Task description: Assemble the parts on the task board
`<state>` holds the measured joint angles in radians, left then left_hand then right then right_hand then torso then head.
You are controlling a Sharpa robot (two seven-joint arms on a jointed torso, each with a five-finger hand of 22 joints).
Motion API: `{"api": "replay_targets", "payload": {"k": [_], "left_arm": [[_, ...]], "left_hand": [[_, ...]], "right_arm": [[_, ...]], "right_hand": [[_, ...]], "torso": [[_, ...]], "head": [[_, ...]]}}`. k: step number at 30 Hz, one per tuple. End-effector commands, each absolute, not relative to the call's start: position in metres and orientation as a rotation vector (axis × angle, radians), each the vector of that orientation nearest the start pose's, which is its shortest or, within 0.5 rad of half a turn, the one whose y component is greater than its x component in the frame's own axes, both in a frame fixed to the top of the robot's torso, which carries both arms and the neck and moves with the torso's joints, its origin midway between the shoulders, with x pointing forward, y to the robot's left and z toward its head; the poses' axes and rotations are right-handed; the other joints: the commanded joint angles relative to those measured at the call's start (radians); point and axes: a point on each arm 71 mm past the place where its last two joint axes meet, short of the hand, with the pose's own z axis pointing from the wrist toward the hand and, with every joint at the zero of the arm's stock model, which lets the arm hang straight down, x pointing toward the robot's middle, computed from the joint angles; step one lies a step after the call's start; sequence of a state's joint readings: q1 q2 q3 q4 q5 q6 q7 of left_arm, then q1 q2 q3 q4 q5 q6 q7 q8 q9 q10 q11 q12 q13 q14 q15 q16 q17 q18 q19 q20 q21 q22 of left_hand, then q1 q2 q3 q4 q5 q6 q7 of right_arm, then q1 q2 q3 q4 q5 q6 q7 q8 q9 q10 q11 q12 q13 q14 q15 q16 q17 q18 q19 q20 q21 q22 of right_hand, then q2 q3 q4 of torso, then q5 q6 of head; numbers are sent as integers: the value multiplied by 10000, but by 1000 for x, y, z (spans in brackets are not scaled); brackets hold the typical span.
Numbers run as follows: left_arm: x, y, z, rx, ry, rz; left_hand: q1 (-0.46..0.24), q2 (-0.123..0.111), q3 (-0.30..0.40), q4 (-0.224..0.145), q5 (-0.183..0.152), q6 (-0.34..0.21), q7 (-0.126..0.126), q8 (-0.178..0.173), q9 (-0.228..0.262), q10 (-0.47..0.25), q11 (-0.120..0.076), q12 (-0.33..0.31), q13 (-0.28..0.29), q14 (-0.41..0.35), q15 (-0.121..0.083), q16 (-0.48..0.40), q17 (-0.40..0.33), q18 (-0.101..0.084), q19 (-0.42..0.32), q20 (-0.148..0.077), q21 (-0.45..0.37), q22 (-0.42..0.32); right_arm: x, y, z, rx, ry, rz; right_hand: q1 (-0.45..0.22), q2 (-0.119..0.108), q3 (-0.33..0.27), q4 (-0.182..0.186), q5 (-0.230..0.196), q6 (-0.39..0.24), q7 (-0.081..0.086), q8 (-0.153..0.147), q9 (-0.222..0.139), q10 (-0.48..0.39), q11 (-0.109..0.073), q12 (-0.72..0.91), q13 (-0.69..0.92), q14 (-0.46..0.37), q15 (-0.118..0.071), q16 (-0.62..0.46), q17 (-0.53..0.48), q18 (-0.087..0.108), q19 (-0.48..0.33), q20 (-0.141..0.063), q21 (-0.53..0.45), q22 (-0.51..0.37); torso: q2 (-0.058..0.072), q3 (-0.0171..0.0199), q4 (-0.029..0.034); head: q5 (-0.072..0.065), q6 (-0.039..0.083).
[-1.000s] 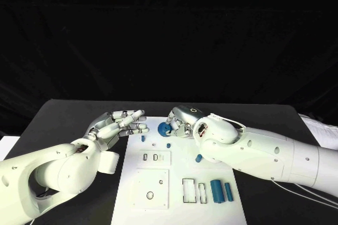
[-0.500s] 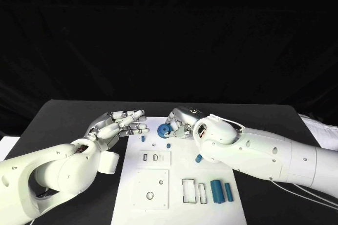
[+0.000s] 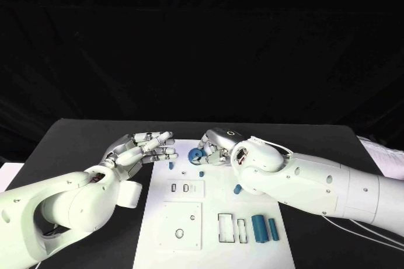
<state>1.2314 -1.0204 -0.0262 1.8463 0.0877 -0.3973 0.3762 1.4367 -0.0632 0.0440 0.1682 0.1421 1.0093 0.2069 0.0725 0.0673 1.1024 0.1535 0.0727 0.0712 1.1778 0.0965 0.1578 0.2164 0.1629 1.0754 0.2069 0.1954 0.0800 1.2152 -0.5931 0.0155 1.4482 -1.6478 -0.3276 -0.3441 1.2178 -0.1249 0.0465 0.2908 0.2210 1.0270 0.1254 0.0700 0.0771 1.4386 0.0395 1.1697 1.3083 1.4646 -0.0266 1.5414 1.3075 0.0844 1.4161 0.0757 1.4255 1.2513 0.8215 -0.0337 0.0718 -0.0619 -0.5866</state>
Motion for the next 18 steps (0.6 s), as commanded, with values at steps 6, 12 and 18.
{"api": "replay_targets", "payload": {"k": [6, 12, 18], "left_arm": [[431, 203, -136, -11823, 14149, -16543], [431, 204, -136, -11825, 14148, -16538], [431, 204, -136, -11830, 14149, -16528]], "left_hand": [[-33, 92, -5, -35, -36, -43, 58, -38, -10, -73, 25, -53, -2, 13, 50, -60, 16, 187, 46, 16, -53, -9], [-31, 94, -11, -48, -35, -57, 65, -46, -12, -91, 30, -61, -4, 12, 53, -73, 23, 187, 50, 18, -65, -15], [-31, 94, -11, -48, -35, -57, 65, -46, -12, -91, 30, -61, -4, 12, 53, -73, 23, 187, 50, 18, -65, -15]], "right_arm": [[505, -102, -163, -2252, 16226, 5544], [508, -105, -166, -2169, 16431, 5294], [510, -107, -166, -2085, 16259, 5133]], "right_hand": [[-224, 347, -279, -3, 462, 175, -27, -5, -7, 121, -24, 119, 108, 943, -68, 47, 2061, -197, 55, -22, 73, 34], [-249, 298, -419, -20, 466, 83, -1, -69, -40, 98, -5, 66, 88, 938, -57, 38, 2041, -195, 47, -20, 68, 22], [-104, 221, -558, -45, 419, -109, 52, -97, -87, 74, 37, 22, 80, 932, -25, 24, 2013, -195, 41, 2, 66, 19]], "torso": [[3, -11, -1], [4, -4, 7], [-2, -4, -13]], "head": [[7, -27], [15, -42], [15, -37]]}}
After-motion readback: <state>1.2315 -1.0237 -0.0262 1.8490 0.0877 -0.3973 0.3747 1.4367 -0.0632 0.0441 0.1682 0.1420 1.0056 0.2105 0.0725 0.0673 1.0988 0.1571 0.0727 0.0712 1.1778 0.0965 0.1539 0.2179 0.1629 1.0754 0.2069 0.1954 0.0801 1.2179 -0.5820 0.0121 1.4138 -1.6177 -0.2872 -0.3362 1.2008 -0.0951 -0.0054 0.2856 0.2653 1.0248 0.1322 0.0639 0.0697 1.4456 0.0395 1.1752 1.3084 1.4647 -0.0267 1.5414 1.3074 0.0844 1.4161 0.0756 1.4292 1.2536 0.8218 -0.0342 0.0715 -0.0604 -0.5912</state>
